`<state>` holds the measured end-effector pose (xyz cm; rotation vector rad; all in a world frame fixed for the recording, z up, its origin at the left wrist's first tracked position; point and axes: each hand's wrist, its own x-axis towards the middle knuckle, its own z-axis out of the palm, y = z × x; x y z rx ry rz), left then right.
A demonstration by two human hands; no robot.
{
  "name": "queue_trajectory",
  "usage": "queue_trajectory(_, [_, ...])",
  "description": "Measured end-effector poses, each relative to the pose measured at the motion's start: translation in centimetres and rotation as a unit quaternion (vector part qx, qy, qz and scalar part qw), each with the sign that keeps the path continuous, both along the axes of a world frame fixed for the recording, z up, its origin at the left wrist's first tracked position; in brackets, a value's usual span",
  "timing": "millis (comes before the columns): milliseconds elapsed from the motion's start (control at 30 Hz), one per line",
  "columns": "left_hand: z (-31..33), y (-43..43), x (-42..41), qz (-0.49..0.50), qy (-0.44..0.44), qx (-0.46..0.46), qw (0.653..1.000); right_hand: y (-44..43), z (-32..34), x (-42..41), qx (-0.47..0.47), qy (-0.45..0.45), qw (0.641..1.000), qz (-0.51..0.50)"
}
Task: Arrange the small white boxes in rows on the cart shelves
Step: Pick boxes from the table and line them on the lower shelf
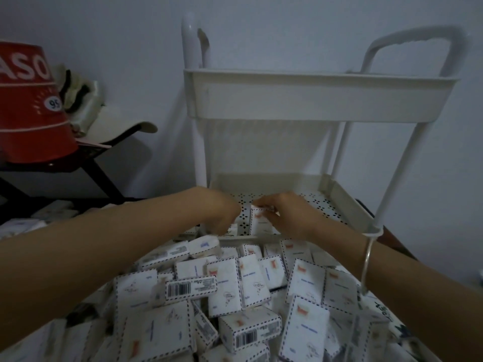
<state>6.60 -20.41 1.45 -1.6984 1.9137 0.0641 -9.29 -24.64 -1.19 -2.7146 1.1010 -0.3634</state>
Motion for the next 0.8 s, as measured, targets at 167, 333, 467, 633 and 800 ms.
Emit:
queue_trajectory(167, [0.0, -0.7, -0.3, 0.017, -0.012, 0.033, 0.999, 0.5, -0.3, 0.5, 0.023, 0.019, 0.999, 0.023])
queue_trajectory(333, [-0.2, -0.7, -0.4, -0.014, -0.02, 0.0, 1.0, 0.6, -0.7, 1.3, 0.074, 0.065, 0.994, 0.047])
queue_trajectory(467, [0.0, -0.3, 0.0, -0.023, 0.025, -0.036, 0.999, 0.6, -1.3, 2.1, 0.093, 0.072, 0.992, 0.038])
queue_trajectory(633, [2.4, 0.9, 0.7, 0.008, 0.231, -0.094, 0.968, 0.5, -1.4, 1.6, 0.122, 0.049, 0.991, 0.02])
queue_trajectory(800, [2.9, 4.3, 0.7, -0.008, 0.336, -0.121, 0.934, 1.8, -1.2, 0.3, 0.053, 0.041, 0.998, -0.009])
